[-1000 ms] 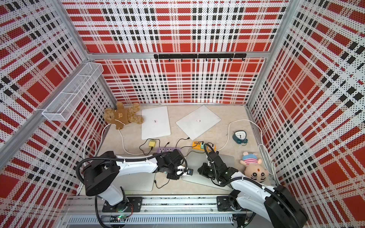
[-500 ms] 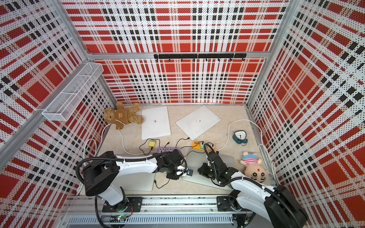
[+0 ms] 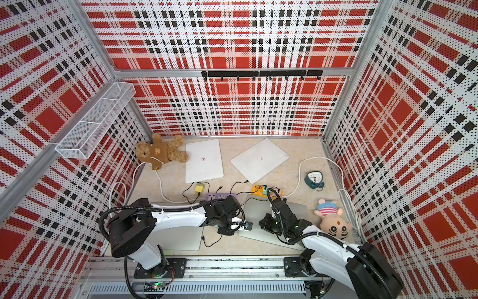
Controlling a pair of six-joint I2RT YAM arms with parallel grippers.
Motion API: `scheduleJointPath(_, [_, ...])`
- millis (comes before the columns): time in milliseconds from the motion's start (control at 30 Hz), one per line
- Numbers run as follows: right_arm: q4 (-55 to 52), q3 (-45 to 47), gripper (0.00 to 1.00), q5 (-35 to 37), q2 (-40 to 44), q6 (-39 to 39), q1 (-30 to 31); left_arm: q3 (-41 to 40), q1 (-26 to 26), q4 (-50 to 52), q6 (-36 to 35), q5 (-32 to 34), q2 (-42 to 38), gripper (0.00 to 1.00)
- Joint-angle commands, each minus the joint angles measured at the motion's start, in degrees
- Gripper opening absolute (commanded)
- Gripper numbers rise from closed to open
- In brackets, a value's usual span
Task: Unplug the laptop charger
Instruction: Remove the charging cable from the laptop.
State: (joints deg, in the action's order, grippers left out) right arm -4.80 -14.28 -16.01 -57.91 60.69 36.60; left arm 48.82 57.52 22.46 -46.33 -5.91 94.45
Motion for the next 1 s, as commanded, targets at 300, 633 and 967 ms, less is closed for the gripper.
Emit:
scheduleJointPath(300, [-1.54,0.3,0.07,1.27,-0.11,-0.54,-0.29,-0.83,-2.23,2.92,-1.42,6.02,-1.81,0.0])
scheduleJointPath(633, [-1.79,0.34,0.07,1.36,0.38,-0.55,-0.26,-0.26,-2.41,1.75,-0.7,5.48,-3.31,0.0])
scheduleJointPath(967, [-2.83,-0.6,0.07,1.81,0.84,-0.65,-0.3,-0.46,-2.43,0.4,0.27,5.14,-5.28,0.37])
